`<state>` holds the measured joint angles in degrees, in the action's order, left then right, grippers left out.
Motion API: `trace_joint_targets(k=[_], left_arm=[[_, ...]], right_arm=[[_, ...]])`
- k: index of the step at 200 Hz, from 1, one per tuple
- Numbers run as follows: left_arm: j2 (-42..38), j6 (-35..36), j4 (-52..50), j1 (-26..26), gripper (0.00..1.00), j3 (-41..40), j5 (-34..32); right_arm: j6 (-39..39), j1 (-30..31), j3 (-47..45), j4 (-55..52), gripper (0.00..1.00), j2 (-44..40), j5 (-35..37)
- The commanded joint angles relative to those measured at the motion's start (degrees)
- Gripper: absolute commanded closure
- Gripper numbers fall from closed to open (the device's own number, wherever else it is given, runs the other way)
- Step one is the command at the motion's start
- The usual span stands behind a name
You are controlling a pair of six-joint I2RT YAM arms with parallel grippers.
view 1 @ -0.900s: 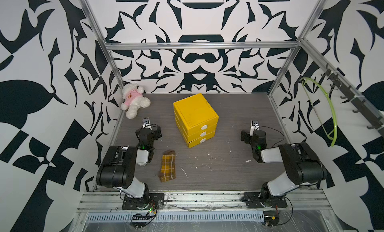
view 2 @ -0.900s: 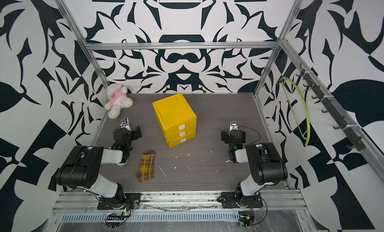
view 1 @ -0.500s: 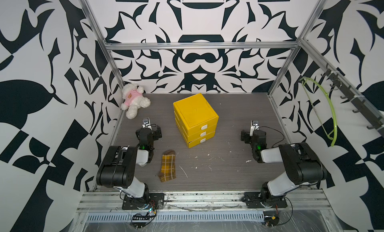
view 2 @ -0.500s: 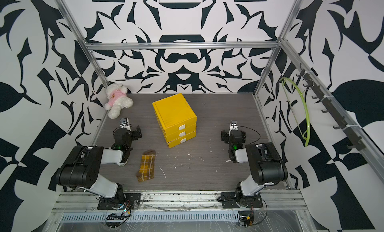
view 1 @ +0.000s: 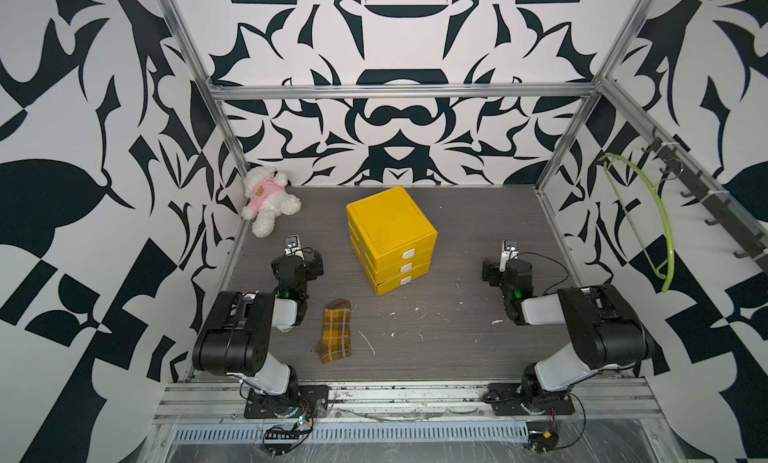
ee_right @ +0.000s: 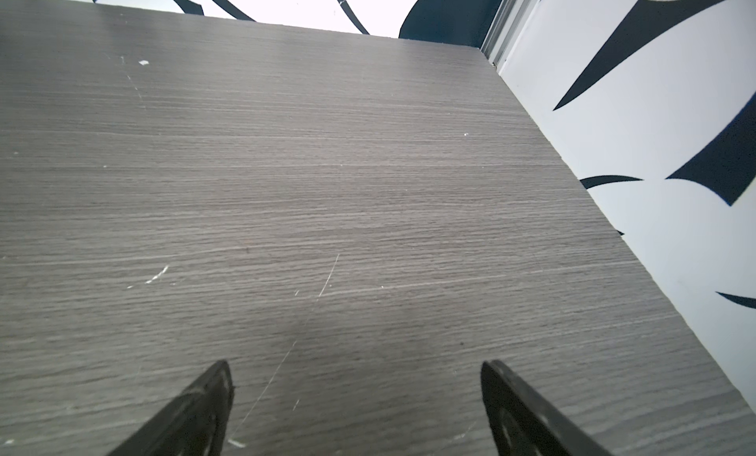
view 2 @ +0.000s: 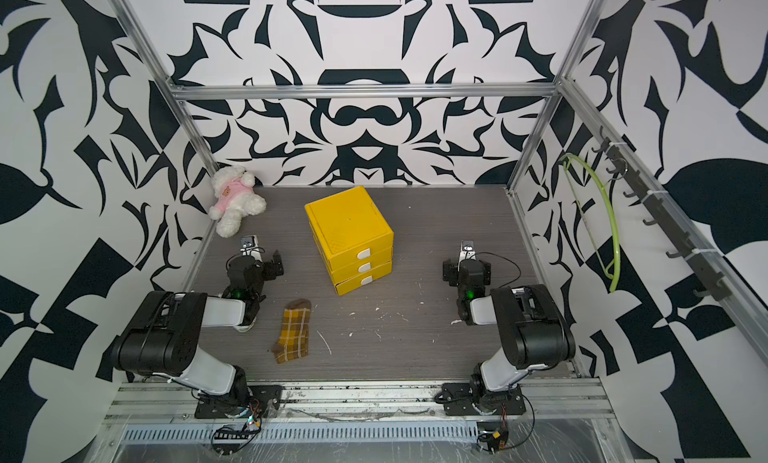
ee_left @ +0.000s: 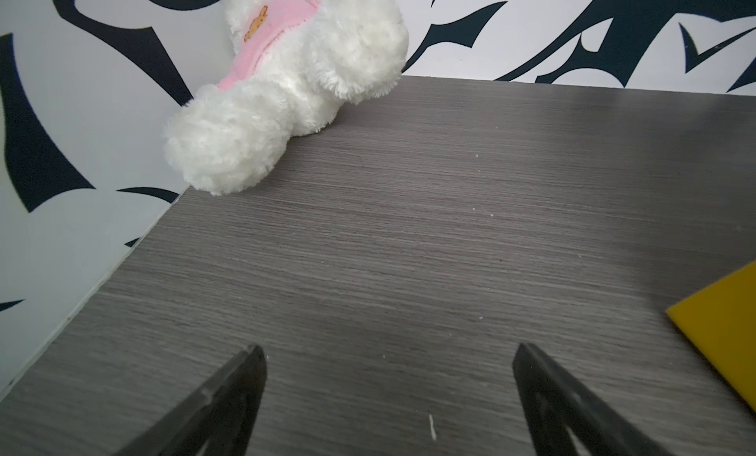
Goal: Take the postcards out of the drawer
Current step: Adjust the storage box at the center of the board.
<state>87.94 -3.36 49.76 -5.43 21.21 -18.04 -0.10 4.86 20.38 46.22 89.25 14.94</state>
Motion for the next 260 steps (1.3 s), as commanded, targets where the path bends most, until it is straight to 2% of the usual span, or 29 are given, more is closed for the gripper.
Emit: trace_joint_targets(k=[1,17,34,78,96,105,120,133,149,166,189,203,260], left_arm=[[-5.2,1.9,-8.1,-1.2,0.00,3.4,-0.8],[-8.2,1.8,-16.7,-1.2,0.01,7.5,-1.2],[-10.9,0.7,-22.5,-1.2,0.01,11.3,0.1],[-11.4,-9.1,-40.0,-1.2,0.01,27.7,3.7],[-8.8,-11.8,-45.3,-1.2,0.01,35.1,9.2],[-7.3,-14.3,-47.8,-1.2,0.01,38.7,11.3],[-5.0,-17.2,-50.2,-1.2,0.01,44.2,15.1],[-3.2,-18.2,-50.9,-1.2,0.01,48.0,18.5],[-1.0,-19.3,-50.6,-1.2,0.01,52.4,22.3],[2.4,-19.3,-52.2,-1.2,0.01,58.5,29.7],[8.9,-19.1,-59.9,-1.2,0.01,68.8,40.0],[12.5,-18.9,-63.7,-1.2,0.01,73.3,45.4],[20.5,-17.1,-72.6,-1.5,0.01,79.4,57.5]], right_arm=[[1.4,-0.1,6.3,-10.2,0.03,-5.6,3.5],[2.8,-0.1,12.1,-21.0,0.05,-7.5,6.6],[5.5,0.1,16.5,-28.4,0.07,-10.0,6.5],[16.4,3.5,23.6,-48.1,0.17,-18.7,0.6],[20.7,5.5,24.6,-54.4,0.35,-23.0,-3.2],[22.5,6.0,24.9,-56.8,0.44,-24.5,-9.0],[24.3,7.3,24.2,-57.6,0.74,-26.8,-15.8],[25.8,10.0,23.3,-57.0,1.00,-28.7,-17.4],[27.4,14.3,22.6,-54.8,1.00,-29.7,-18.0],[29.2,18.3,22.3,-49.9,1.00,-28.9,-20.5],[31.9,22.0,22.8,-41.4,1.00,-25.7,-24.6],[31.1,24.1,25.3,-40.2,1.00,-23.1,-24.7],[30.0,25.8,28.3,-35.2,1.00,-17.5,-28.2]])
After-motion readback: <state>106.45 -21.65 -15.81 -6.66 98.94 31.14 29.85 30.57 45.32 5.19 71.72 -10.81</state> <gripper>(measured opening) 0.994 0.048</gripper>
